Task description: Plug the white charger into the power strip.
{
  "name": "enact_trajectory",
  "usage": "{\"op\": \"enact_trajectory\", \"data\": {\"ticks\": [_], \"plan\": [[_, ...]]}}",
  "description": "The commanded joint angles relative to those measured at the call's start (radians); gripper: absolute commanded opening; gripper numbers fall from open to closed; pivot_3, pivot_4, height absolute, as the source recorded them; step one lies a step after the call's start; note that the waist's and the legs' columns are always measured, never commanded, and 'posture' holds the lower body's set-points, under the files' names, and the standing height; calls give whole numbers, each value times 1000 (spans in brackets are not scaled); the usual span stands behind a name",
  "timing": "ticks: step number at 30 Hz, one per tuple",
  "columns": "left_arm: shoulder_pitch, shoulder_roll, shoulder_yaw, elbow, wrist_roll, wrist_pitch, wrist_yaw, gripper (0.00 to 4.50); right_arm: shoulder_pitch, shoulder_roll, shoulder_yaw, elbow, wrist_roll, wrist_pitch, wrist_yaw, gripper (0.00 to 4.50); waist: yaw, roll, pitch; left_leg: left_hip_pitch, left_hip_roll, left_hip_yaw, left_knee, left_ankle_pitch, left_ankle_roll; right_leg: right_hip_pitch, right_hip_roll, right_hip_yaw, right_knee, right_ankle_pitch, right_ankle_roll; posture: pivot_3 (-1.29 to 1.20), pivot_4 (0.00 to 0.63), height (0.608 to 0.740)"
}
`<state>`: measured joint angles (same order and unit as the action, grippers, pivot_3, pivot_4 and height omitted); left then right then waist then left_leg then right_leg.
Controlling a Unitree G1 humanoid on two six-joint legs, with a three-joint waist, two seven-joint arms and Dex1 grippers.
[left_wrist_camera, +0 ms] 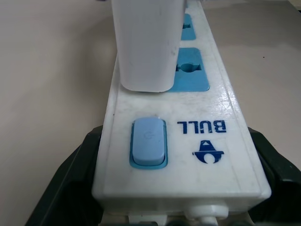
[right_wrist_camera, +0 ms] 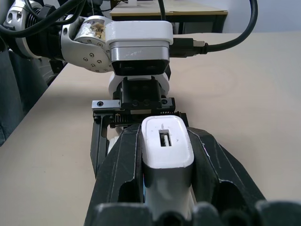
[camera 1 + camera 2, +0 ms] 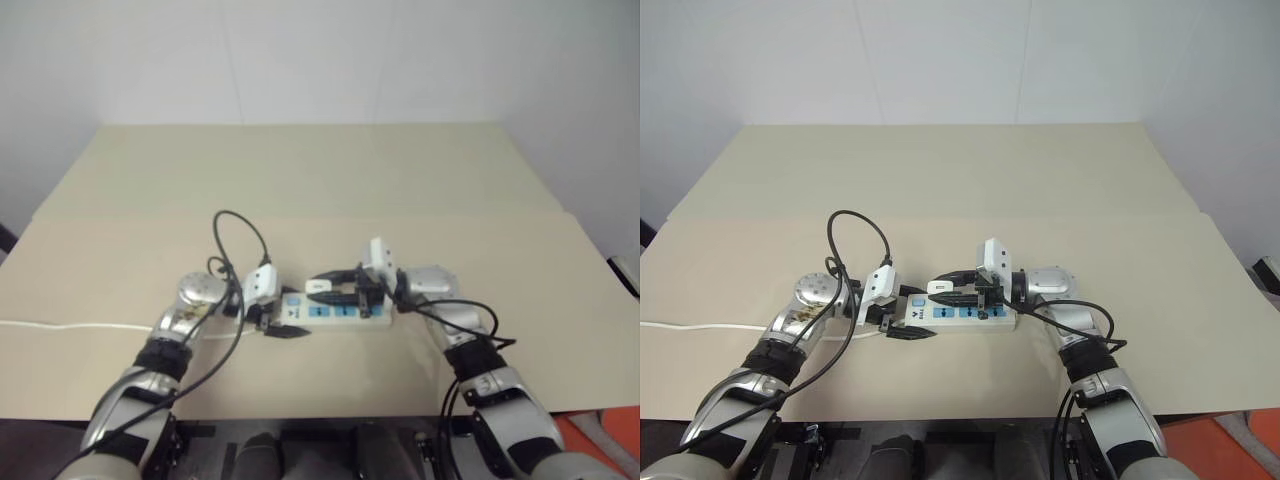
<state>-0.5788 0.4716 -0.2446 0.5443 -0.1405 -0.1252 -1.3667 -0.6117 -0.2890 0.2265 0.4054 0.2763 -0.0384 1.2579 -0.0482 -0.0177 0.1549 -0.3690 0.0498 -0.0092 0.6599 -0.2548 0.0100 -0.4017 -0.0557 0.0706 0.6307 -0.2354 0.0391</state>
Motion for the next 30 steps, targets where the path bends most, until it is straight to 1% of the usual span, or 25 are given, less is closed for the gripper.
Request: {"op": "enact_trajectory", "data": {"ticks": [1,15,19,24,30], "plan": [[8,11,-6,-14,20,9,3,3329,29,-12,74,39,-63,32,47,1142,0,0,0,0,0,0,0,0,0,0,0,0,0,0,0,0,150,740],[15,11,-3,-17,20,-3,13,3329,27,-52,27,113,-67,58,50,1142,5,-1,-5,1,0,0,0,0,0,1,0,0,-1,0,0,0,150,740],[12,14,-2,-11,19,-4,13,3329,24,-44,26,109,-69,54,39,1142,5,-1,-6,1,0,0,0,0,0,1,0,0,-1,0,0,0,150,740],[0,2,-6,-4,21,-3,17,3329,24,-4,32,74,-57,66,17,1142,3,-2,-7,1,0,0,0,0,0,1,0,0,0,0,0,0,150,740],[-9,0,-4,8,22,-8,18,3329,36,-12,29,70,-62,55,17,1142,3,-2,-8,1,0,0,0,0,0,2,0,0,0,0,0,0,150,740]]}}
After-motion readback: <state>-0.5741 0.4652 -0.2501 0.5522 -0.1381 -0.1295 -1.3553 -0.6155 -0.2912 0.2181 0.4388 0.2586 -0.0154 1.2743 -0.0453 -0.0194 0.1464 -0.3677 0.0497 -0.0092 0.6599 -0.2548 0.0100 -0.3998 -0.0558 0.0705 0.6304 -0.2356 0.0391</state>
